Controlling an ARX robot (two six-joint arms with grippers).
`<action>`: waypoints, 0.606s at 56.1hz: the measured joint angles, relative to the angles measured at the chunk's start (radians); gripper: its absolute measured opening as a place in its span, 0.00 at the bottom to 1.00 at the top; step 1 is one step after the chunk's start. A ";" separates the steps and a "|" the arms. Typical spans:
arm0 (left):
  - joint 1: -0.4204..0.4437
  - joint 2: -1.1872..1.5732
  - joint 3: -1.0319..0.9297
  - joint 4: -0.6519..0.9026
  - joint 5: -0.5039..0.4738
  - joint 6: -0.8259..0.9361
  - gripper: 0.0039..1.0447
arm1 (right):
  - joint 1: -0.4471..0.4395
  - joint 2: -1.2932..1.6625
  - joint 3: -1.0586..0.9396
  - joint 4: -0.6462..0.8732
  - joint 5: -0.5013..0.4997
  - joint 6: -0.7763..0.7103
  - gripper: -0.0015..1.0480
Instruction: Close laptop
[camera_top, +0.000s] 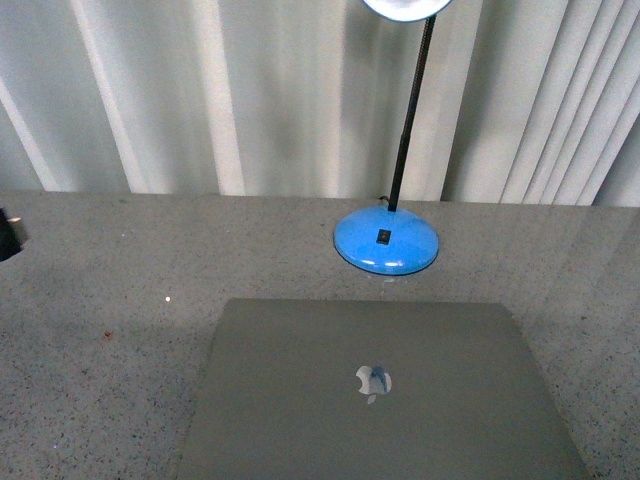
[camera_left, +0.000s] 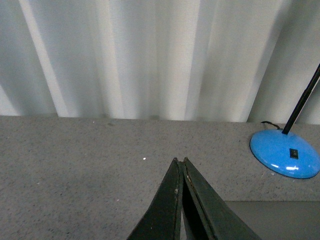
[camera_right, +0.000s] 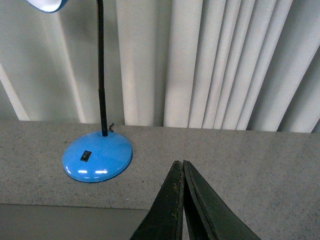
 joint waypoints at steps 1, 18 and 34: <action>0.003 -0.007 -0.005 -0.003 0.002 0.001 0.03 | -0.004 -0.026 -0.010 -0.016 -0.005 0.001 0.03; 0.103 -0.288 -0.134 -0.156 0.096 0.012 0.03 | -0.076 -0.315 -0.138 -0.158 -0.065 0.007 0.03; 0.198 -0.528 -0.187 -0.341 0.209 0.013 0.03 | -0.171 -0.552 -0.198 -0.330 -0.153 0.010 0.03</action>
